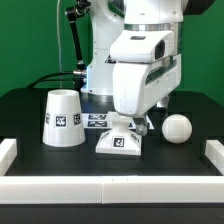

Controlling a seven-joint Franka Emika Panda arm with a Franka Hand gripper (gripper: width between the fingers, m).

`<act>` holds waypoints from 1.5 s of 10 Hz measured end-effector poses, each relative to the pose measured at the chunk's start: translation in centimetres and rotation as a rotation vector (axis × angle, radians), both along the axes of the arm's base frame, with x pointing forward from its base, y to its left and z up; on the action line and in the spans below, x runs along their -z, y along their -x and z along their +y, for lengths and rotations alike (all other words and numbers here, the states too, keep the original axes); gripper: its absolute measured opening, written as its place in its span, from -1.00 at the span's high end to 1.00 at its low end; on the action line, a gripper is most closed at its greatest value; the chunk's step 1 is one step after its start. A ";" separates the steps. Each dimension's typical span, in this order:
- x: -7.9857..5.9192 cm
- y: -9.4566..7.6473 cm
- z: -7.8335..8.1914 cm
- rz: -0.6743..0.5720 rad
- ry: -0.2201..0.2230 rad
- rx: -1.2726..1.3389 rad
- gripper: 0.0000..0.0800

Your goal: Assemble lamp

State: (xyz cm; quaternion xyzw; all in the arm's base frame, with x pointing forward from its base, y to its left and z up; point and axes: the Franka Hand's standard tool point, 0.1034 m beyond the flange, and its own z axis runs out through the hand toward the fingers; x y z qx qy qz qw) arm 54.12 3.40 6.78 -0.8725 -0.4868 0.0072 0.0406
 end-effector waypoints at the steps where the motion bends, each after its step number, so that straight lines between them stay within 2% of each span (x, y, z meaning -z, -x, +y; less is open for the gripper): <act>1: 0.0 0.0 0.0 0.000 0.000 0.000 -0.75; 6: 0.0 0.3 -0.4 0.002 0.004 0.005 -0.75; 8: -0.6 3.5 -2.6 0.023 0.027 0.092 -0.75; 9: -1.3 3.9 -2.6 0.019 0.034 0.160 -0.75; 10: -2.0 3.5 -1.9 0.012 0.041 0.287 -0.75; 14: -1.8 3.5 -1.7 0.025 0.050 0.537 -0.75; 15: -1.5 3.7 -1.8 0.001 0.049 0.682 -0.75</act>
Offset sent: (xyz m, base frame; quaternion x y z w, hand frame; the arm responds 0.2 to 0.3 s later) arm 0.0000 0.0000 0.0000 0.0000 0.0000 0.0000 1.0000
